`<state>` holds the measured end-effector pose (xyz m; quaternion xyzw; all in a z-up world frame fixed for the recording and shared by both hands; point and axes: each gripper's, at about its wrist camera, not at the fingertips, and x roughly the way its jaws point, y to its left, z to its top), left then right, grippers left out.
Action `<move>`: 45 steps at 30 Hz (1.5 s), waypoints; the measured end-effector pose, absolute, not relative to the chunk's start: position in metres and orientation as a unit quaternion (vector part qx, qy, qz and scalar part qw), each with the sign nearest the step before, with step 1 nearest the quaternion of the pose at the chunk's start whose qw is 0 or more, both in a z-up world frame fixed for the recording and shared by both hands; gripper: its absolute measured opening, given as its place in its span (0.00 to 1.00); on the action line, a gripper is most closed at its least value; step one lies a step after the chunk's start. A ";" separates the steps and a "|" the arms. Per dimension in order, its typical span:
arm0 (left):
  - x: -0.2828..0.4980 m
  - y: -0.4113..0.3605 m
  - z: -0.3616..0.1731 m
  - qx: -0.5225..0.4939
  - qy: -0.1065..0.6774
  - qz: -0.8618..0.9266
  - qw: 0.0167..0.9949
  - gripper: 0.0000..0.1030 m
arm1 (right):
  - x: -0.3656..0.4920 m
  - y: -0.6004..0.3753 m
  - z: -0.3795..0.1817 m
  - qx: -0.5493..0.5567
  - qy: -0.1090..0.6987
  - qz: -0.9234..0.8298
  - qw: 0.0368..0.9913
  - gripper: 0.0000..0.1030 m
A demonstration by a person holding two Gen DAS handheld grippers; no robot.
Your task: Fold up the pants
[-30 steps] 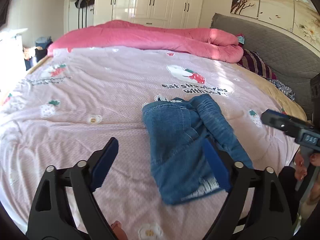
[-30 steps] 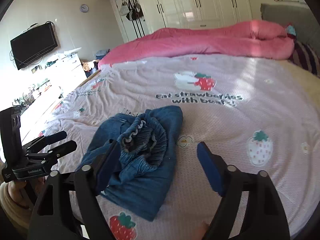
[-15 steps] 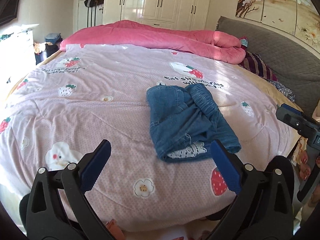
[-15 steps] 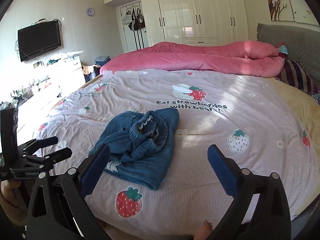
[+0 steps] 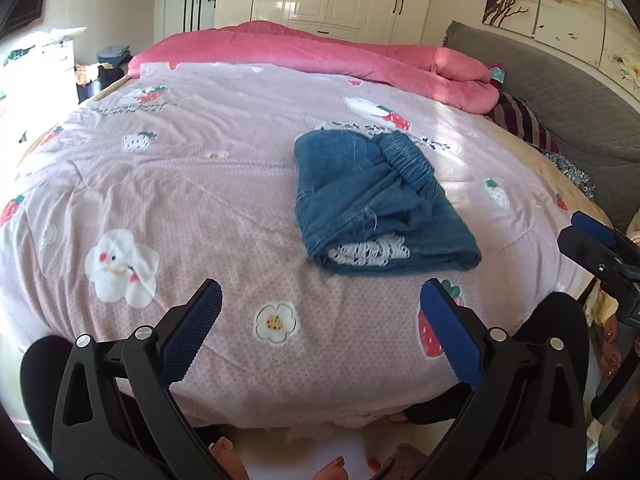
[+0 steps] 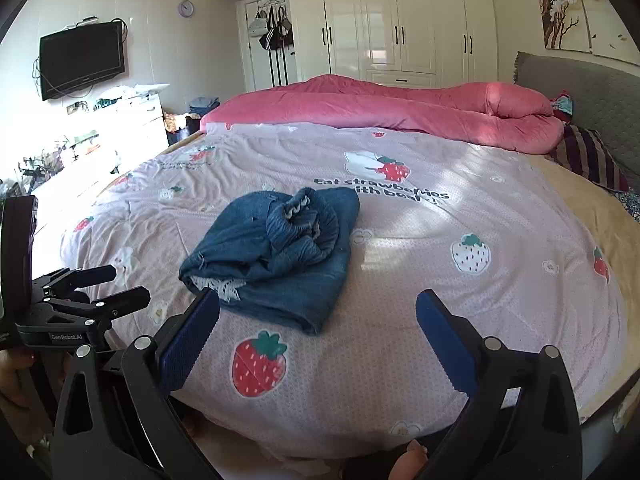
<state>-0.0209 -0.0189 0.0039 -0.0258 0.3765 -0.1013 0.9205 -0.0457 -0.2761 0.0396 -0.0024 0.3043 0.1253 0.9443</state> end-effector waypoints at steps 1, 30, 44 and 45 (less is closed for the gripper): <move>-0.022 -0.019 0.001 -0.025 0.380 -0.099 0.919 0.91 | -0.047 -0.276 0.036 -0.001 0.307 0.123 0.944 0.95; -0.034 -0.030 -0.024 -0.020 0.394 -0.087 0.915 0.91 | -0.051 -0.272 -0.008 0.007 0.341 0.107 0.934 0.96; -0.034 -0.028 -0.023 -0.018 0.394 -0.074 0.916 0.91 | -0.051 -0.273 -0.011 0.014 0.347 0.104 0.932 0.96; -0.034 -0.028 -0.023 -0.017 0.394 -0.074 0.916 0.91 | -0.051 -0.272 -0.011 0.014 0.347 0.104 0.932 0.96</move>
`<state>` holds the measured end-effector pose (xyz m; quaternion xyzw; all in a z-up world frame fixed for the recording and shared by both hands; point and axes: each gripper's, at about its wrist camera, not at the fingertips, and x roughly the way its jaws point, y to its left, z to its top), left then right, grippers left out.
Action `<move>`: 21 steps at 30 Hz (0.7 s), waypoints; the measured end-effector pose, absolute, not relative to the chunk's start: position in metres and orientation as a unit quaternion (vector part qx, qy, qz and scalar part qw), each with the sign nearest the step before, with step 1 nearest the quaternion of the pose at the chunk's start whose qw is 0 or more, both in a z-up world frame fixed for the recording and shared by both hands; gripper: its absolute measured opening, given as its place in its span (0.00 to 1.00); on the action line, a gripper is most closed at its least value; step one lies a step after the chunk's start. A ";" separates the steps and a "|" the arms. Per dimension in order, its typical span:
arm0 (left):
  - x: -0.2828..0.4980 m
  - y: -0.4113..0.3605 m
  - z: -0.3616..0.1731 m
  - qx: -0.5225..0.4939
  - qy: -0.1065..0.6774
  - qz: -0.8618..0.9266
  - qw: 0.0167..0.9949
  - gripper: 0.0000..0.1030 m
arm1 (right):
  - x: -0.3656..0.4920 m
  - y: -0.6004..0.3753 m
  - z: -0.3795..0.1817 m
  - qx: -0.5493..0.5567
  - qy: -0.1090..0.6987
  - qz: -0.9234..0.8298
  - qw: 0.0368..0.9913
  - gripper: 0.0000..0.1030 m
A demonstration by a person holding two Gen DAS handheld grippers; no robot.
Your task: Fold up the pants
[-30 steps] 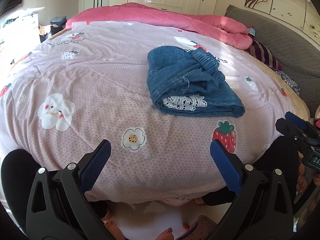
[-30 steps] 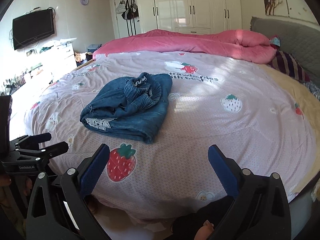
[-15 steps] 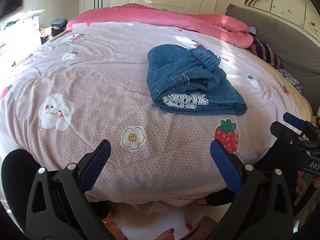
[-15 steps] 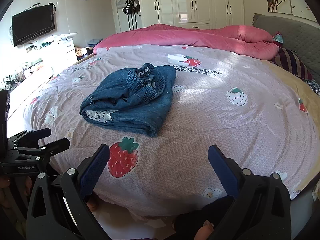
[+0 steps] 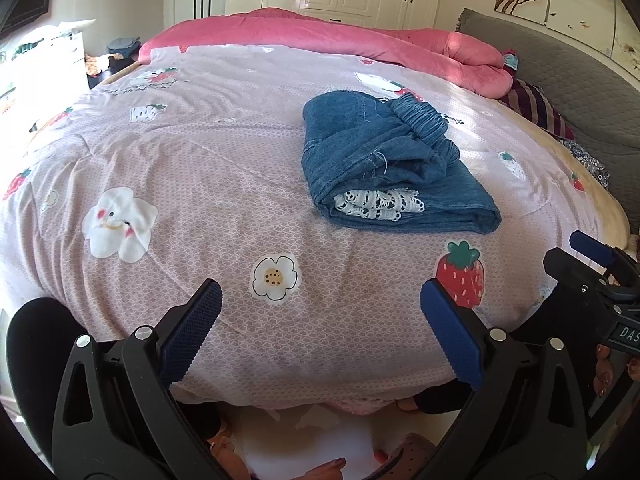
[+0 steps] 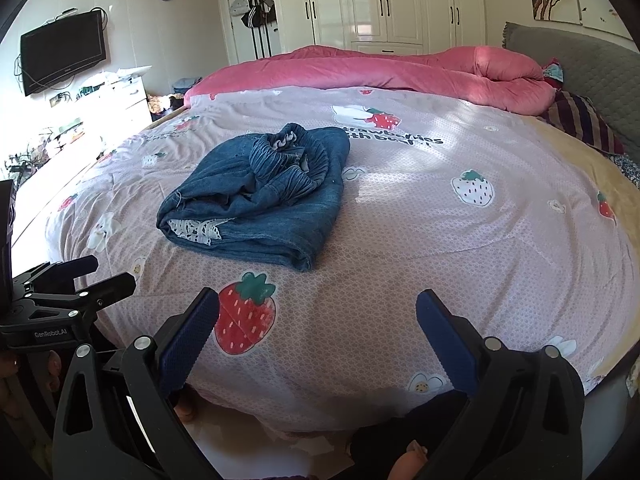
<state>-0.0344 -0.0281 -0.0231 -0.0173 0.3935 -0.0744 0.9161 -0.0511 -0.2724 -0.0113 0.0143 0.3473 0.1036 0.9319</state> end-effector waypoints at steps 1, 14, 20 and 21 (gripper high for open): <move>-0.034 -0.028 -0.023 -0.017 0.393 -0.074 0.916 0.91 | -0.051 -0.272 -0.011 0.014 0.347 0.103 0.932 0.96; -0.036 -0.029 -0.019 -0.010 0.382 -0.069 0.922 0.91 | -0.051 -0.275 -0.013 0.013 0.349 0.093 0.932 0.96; -0.036 -0.028 -0.019 -0.007 0.381 -0.063 0.923 0.91 | -0.051 -0.277 -0.012 0.014 0.350 0.088 0.933 0.96; -0.036 -0.028 -0.018 -0.007 0.380 -0.062 0.923 0.91 | -0.052 -0.277 -0.012 0.014 0.349 0.087 0.933 0.96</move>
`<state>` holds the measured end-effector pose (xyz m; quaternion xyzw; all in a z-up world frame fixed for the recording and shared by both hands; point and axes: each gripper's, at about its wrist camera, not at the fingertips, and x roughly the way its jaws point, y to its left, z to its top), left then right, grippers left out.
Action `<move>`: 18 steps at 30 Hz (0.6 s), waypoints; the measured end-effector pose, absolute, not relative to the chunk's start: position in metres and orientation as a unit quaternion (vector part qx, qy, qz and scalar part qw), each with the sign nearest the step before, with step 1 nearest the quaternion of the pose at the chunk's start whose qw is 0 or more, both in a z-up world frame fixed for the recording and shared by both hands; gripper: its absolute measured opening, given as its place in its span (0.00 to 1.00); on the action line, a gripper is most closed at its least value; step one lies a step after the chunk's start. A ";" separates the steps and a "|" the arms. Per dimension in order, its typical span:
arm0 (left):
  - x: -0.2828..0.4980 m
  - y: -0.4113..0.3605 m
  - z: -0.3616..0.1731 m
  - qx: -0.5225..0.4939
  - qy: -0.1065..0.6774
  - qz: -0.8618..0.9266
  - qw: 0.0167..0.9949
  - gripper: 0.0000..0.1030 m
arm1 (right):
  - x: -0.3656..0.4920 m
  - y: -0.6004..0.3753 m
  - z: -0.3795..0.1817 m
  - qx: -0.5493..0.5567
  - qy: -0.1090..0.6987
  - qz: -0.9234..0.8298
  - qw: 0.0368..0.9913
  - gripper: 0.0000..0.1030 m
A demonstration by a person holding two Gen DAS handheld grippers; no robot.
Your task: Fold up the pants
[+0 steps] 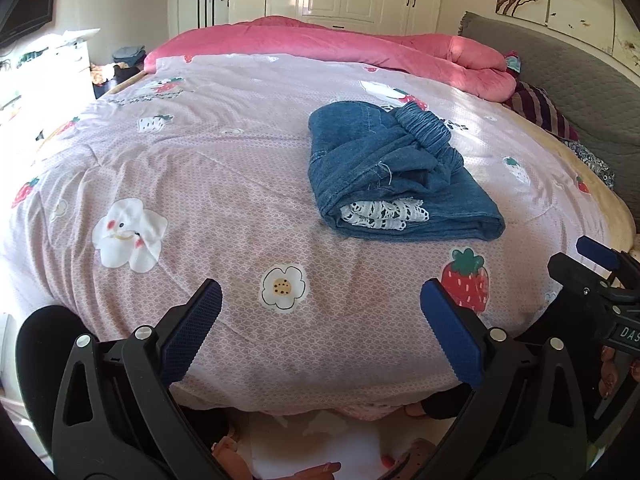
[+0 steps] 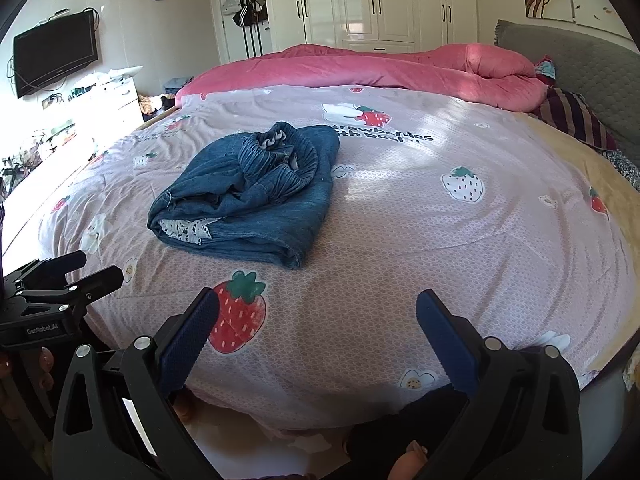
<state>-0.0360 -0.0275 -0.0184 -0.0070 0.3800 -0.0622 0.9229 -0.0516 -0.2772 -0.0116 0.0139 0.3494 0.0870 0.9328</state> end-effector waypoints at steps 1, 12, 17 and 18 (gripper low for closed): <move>-0.036 -0.027 -0.018 -0.008 0.380 -0.062 0.923 0.91 | -0.052 -0.277 -0.012 0.014 0.350 0.087 0.933 0.96; -0.036 -0.027 -0.018 0.000 0.377 -0.055 0.924 0.91 | -0.051 -0.277 -0.012 0.012 0.351 0.085 0.933 0.96; -0.035 -0.027 -0.018 0.003 0.379 -0.052 0.924 0.91 | -0.051 -0.277 -0.012 0.012 0.351 0.084 0.933 0.96; -0.035 -0.026 -0.018 0.003 0.378 -0.051 0.924 0.91 | -0.051 -0.277 -0.012 0.012 0.351 0.084 0.933 0.96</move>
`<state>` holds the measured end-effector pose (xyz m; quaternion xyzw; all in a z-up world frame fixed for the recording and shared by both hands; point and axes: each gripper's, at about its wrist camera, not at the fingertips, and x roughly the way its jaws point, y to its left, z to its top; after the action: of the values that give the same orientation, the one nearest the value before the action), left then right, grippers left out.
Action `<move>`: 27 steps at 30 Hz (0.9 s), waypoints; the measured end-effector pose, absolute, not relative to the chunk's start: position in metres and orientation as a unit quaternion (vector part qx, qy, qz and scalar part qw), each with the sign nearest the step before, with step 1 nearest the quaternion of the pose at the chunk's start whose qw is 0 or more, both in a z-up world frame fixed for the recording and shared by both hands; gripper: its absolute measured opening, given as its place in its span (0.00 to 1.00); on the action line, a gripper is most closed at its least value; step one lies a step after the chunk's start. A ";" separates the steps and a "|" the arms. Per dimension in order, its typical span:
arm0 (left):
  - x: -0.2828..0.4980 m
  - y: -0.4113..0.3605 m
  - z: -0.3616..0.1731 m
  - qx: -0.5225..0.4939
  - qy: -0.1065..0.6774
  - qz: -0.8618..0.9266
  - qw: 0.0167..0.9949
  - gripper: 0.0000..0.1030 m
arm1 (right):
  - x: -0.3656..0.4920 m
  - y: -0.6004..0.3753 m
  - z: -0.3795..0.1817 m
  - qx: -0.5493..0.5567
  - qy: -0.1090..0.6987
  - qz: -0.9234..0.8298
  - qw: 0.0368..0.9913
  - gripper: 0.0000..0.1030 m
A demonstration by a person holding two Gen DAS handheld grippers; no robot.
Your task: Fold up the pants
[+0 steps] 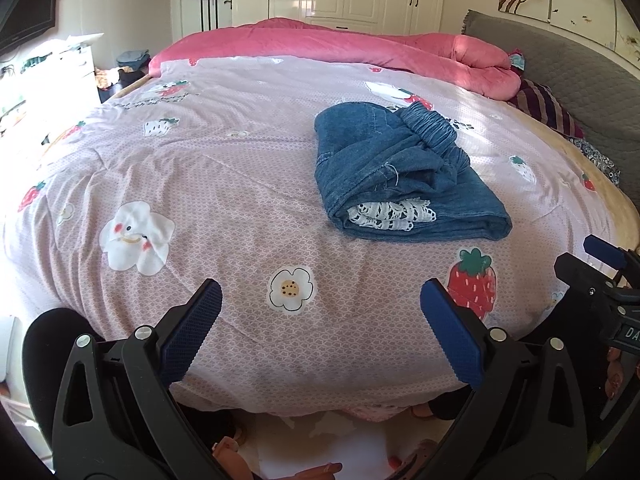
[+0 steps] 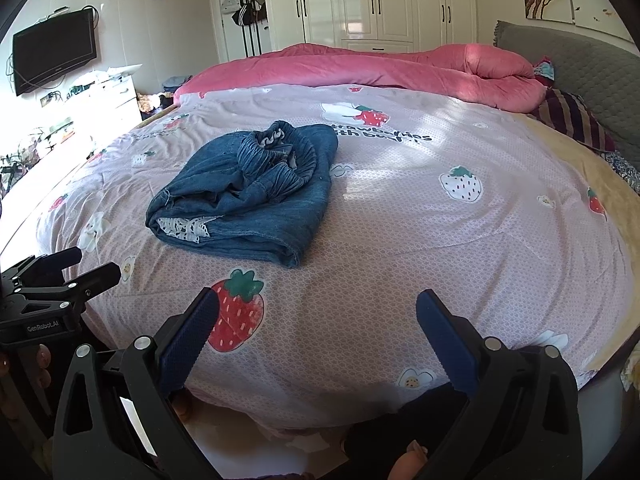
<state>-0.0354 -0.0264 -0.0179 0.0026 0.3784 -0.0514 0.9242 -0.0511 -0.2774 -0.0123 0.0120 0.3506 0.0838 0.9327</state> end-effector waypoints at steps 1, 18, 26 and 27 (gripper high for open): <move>-0.036 -0.026 -0.018 0.002 0.378 -0.051 0.924 0.91 | -0.051 -0.277 -0.013 0.012 0.350 0.084 0.933 0.96; -0.035 -0.028 -0.019 0.012 0.382 -0.039 0.923 0.91 | -0.051 -0.277 -0.013 0.008 0.351 0.083 0.933 0.96; -0.035 -0.029 -0.019 0.012 0.383 -0.043 0.923 0.91 | -0.051 -0.276 -0.014 0.007 0.352 0.084 0.932 0.96; -0.035 -0.029 -0.019 0.012 0.383 -0.044 0.923 0.91 | -0.051 -0.276 -0.014 0.006 0.353 0.084 0.932 0.96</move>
<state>-0.0352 -0.0294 -0.0193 0.0123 0.3832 -0.0435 0.9226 -0.0508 -0.2758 -0.0141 0.0062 0.3532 0.0838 0.9318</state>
